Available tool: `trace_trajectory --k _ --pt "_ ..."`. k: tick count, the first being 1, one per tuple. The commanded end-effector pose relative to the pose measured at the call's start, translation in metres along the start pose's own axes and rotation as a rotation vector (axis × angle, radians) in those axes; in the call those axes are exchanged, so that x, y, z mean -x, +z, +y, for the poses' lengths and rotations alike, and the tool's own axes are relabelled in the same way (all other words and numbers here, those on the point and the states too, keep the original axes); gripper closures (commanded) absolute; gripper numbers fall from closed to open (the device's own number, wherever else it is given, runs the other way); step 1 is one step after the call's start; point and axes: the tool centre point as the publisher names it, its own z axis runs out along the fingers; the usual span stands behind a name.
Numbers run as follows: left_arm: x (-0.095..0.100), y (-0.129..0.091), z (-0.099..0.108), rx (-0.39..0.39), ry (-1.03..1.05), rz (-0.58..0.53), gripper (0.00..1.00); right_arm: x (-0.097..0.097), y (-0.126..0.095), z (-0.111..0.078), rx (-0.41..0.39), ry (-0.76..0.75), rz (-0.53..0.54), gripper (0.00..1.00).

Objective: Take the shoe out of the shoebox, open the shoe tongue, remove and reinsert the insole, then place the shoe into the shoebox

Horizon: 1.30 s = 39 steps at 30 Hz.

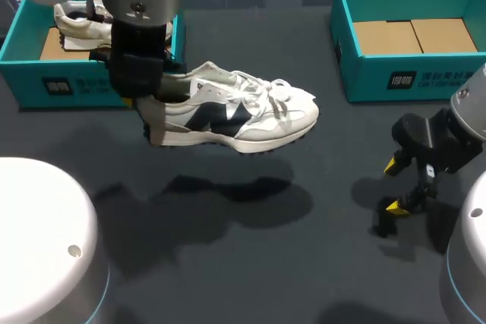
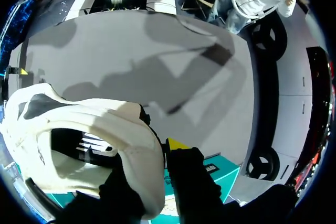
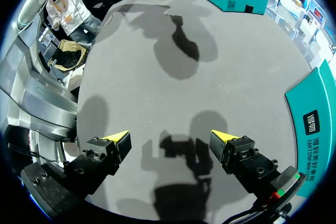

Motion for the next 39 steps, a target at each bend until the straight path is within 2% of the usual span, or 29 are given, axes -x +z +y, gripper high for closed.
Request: trace_trajectory --k 1,3,4,12,23,29,39 --pt "0.030 0.035 -0.012 0.035 -0.004 0.025 1.00 -0.001 0.001 0.000 -0.001 0.001 -0.002 0.00" --pt "0.041 0.045 -0.013 0.014 0.011 0.025 1.00 -0.001 0.001 0.000 -0.001 0.001 -0.002 0.00" --pt "0.046 0.051 -0.015 0.028 0.002 0.035 1.00 -0.001 0.001 0.000 -0.001 0.001 -0.002 0.00" --pt "0.074 0.082 -0.021 0.003 -0.011 0.022 1.00 -0.001 0.001 0.000 -0.001 0.001 -0.002 0.00" --pt "0.107 0.117 -0.027 0.079 -0.065 0.035 1.00 -0.001 0.001 0.000 -0.001 0.001 -0.002 0.00" --pt "0.117 0.134 -0.030 0.079 -0.056 0.048 1.00 -0.001 0.001 0.000 -0.001 0.001 -0.002 0.00" --pt "0.123 0.146 -0.032 0.086 -0.038 0.068 1.00 -0.001 0.001 0.000 -0.001 0.001 -0.002 0.00"
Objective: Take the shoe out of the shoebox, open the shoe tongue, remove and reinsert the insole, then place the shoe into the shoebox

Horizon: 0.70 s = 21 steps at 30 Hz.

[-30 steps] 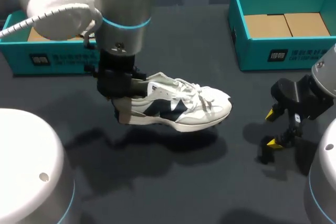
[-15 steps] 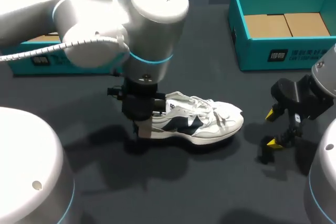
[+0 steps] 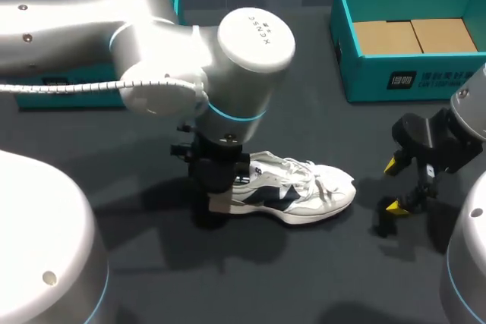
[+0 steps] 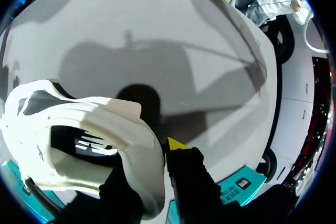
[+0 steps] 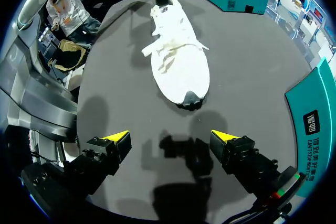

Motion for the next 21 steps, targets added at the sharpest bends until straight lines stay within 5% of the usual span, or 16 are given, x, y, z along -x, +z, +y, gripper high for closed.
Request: trace_trajectory --k 1,15,17,21 --pt "0.007 0.004 -0.003 0.015 0.006 0.016 1.00 -0.001 0.001 0.000 -0.001 0.000 -0.002 0.00" --pt "0.015 0.018 -0.005 0.038 0.004 0.045 1.00 -0.001 0.001 0.000 -0.001 0.000 -0.002 0.00" --pt "0.015 0.018 -0.004 0.036 0.001 0.043 0.78 -0.001 0.001 0.000 -0.001 0.000 -0.002 0.00" --pt "0.010 0.012 -0.001 0.041 -0.014 0.018 0.07 -0.001 0.001 0.000 -0.001 0.000 -0.002 0.00"
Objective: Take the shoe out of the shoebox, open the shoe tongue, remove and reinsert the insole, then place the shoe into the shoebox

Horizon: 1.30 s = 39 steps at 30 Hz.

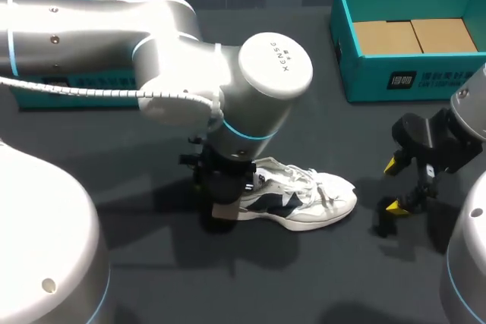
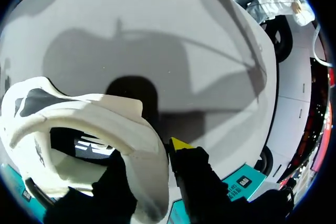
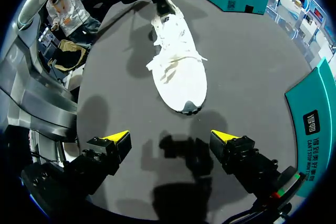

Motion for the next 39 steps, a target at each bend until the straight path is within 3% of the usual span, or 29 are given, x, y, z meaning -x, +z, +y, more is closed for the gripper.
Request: trace_trajectory --k 1,10,13,16,18,30,35,39 --pt "-0.006 -0.006 0.002 0.004 -0.010 -0.029 0.00 -0.001 0.000 0.000 -0.001 0.000 -0.002 0.00" --pt "-0.035 -0.055 0.002 0.004 -0.064 -0.198 0.00 -0.001 0.000 0.000 -0.001 0.000 -0.002 0.00" --pt "-0.052 -0.075 0.000 -0.053 -0.121 -0.292 0.00 -0.001 0.000 0.000 -0.001 0.000 -0.002 0.00" --pt "-0.072 -0.085 -0.004 -0.224 -0.250 -0.413 0.00 -0.001 0.000 0.000 -0.001 0.000 -0.002 0.00" --pt "-0.085 -0.084 -0.011 -0.344 -0.332 -0.403 0.00 -0.001 0.000 0.000 -0.001 0.000 -0.002 0.00" --pt "-0.085 -0.084 -0.011 -0.344 -0.332 -0.403 0.00 -0.001 0.000 0.000 -0.001 0.000 -0.002 0.00" --pt "-0.089 -0.079 -0.002 -0.567 -0.635 -0.469 0.00 -0.001 0.000 0.000 -0.001 0.000 -0.002 0.00" --pt "-0.096 -0.065 0.005 -0.662 -0.844 -0.552 0.00 -0.001 0.000 0.000 -0.001 0.000 -0.002 0.00"
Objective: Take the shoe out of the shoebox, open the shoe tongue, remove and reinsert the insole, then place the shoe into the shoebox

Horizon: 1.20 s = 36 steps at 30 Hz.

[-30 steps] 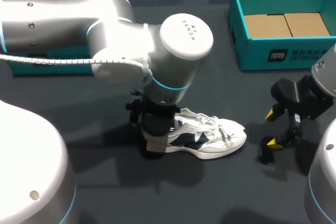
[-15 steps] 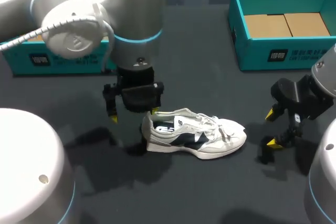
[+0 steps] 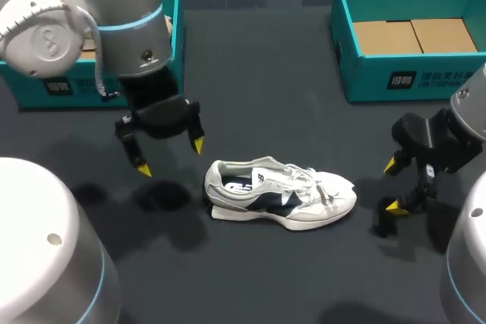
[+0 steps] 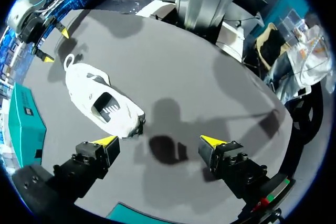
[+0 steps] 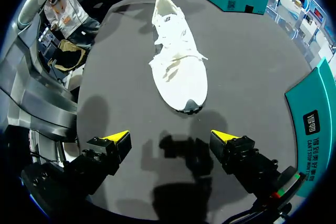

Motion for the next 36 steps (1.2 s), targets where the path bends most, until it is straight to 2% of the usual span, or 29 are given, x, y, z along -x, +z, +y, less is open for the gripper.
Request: trace_trajectory --k 1,3,4,18,22,25,29,36 --pt "-0.008 0.010 0.020 -0.244 -0.367 -0.272 0.00 -0.001 0.000 0.000 -0.001 0.000 -0.002 0.00" --pt "-0.013 0.009 0.029 -0.368 -0.497 -0.302 0.00 -0.001 0.000 0.000 -0.001 0.000 -0.002 0.00" --pt "-0.014 0.011 0.035 -0.380 -0.578 -0.341 0.00 -0.001 0.000 0.000 -0.001 0.000 -0.002 0.00" --pt "-0.014 0.011 0.035 -0.380 -0.578 -0.341 0.00 -0.001 0.000 0.000 -0.001 0.000 -0.002 0.00" --pt "-0.021 0.025 0.051 -0.548 -0.658 -0.373 0.00 -0.001 0.000 0.000 -0.001 0.000 -0.002 0.00" --pt "-0.027 0.038 0.061 -0.643 -0.707 -0.403 0.00 -0.001 0.000 0.000 -0.001 0.000 -0.002 0.00" --pt "-0.032 0.053 0.071 -0.743 -0.759 -0.382 0.00 -0.001 0.000 0.000 -0.001 0.000 -0.002 0.00" --pt "-0.039 0.069 0.078 -0.823 -0.768 -0.415 0.00 -0.001 0.000 0.000 -0.001 0.000 -0.002 0.00"
